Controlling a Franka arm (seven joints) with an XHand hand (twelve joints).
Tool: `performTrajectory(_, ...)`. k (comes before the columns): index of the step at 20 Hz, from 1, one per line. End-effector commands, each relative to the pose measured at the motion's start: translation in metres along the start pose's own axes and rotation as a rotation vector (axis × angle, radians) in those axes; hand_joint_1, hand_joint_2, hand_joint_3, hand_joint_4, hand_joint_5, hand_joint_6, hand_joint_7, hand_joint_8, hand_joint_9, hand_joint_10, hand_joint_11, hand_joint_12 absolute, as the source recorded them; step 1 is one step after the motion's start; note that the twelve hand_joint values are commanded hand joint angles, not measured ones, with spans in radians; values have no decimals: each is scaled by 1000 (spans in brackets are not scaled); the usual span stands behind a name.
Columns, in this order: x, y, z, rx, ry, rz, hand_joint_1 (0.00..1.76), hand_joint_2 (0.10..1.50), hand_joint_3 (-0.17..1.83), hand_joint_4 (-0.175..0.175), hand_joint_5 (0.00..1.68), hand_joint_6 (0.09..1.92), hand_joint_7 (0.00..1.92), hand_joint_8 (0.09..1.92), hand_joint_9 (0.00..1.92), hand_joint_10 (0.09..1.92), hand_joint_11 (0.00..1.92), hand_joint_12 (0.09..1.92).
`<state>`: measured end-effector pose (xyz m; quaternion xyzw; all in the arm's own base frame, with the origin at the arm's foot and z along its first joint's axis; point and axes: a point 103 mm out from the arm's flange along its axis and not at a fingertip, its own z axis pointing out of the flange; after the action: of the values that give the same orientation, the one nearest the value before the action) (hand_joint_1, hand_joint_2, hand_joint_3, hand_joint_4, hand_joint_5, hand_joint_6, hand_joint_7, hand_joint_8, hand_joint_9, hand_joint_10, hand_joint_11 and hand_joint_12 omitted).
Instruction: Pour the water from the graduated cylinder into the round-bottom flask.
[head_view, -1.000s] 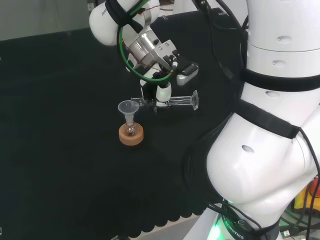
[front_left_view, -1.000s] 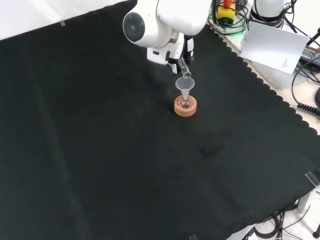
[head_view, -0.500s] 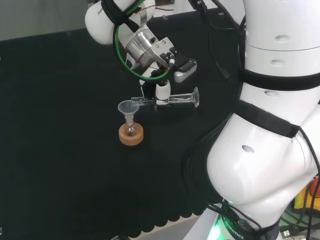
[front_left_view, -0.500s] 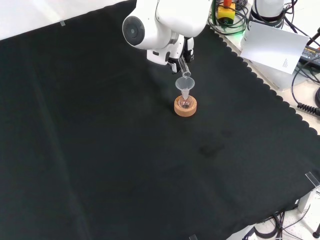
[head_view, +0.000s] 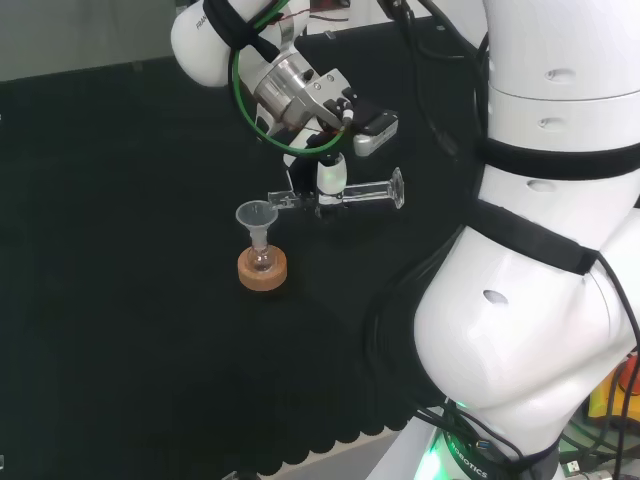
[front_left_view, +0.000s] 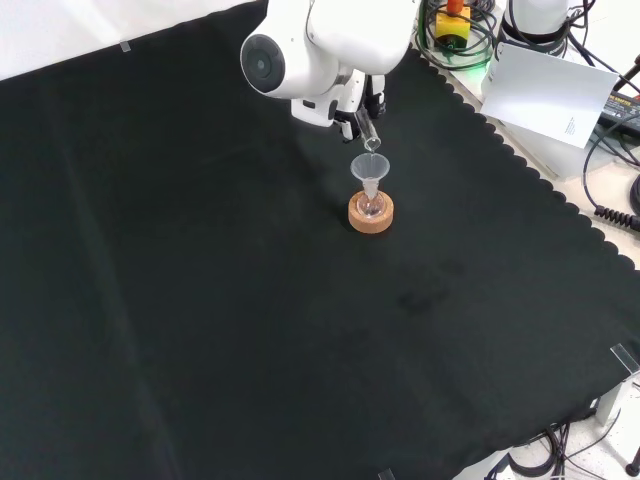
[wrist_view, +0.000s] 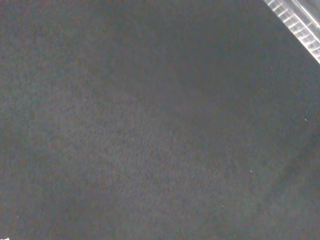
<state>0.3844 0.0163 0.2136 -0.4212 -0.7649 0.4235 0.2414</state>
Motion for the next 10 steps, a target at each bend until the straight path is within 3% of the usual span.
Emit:
performTrajectory(1,1,-1,0,30,20,51,1132,1172,-109,-117,988,1019,1328,240,1476,87,1387,667)
performTrajectory(4,19,5,-8,32,-6,47,1132,1174,-110,-119,987,1022,1328,238,1476,87,1386,666)
performTrajectory(10,20,5,-11,22,-11,29,1132,1176,-113,-121,984,1026,1328,236,1476,87,1387,666)
